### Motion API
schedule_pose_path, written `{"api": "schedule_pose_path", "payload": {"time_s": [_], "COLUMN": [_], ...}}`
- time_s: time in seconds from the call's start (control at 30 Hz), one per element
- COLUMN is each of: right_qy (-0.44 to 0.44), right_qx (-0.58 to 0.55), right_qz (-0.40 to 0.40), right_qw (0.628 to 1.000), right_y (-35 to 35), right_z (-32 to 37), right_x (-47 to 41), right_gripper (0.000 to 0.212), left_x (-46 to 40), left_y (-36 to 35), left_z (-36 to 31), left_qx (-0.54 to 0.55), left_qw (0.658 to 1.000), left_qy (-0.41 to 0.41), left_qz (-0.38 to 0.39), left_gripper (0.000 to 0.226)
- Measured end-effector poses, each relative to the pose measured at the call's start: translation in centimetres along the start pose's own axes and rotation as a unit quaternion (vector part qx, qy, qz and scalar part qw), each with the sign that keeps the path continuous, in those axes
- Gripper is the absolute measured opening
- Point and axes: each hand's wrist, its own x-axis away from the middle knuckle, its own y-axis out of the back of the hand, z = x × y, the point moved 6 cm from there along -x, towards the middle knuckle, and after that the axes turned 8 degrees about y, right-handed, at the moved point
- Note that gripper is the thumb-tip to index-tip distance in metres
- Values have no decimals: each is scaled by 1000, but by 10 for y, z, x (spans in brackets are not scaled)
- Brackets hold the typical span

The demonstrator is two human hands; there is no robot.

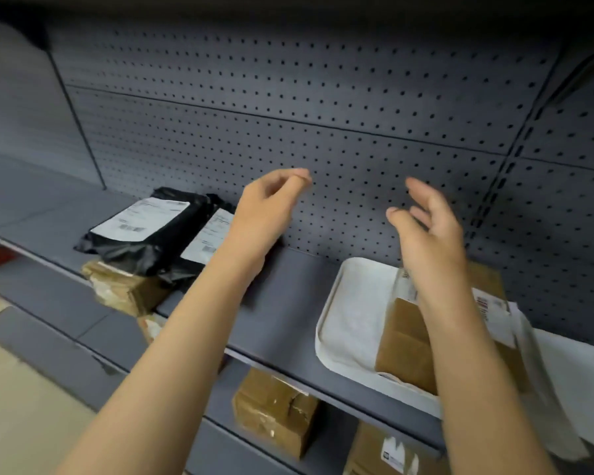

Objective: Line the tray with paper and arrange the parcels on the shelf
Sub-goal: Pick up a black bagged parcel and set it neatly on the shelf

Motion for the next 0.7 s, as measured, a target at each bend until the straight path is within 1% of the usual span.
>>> {"api": "schedule_pose_path", "payload": {"time_s": [0.17, 0.3, 0.53, 0.6, 0.7], "right_qy": [-11, -23, -30, -36, -47], "right_qx": [-7, -22, -45, -38, -21], "right_qz": [68, 85, 83, 73, 50], "right_qw": [998, 996, 995, 996, 997], "right_y": [-87, -158, -291, -317, -335], "right_z": [-4, 3, 30, 35, 37], "right_x": [3, 5, 9, 6, 1], "right_gripper": [49, 48, 49, 50, 49], "left_x": [-12, -38, -106, -129, -155], "left_y": [82, 156, 265, 284, 296], "left_z": [0, 10, 15, 15, 19], "left_qx": [-2, -6, -31, -31, -35], "left_qw": [998, 996, 998, 999, 999], "left_qy": [-5, -9, -13, -8, 2], "left_qz": [-57, -86, -52, -41, -16], "left_gripper": [16, 19, 19, 19, 21]}}
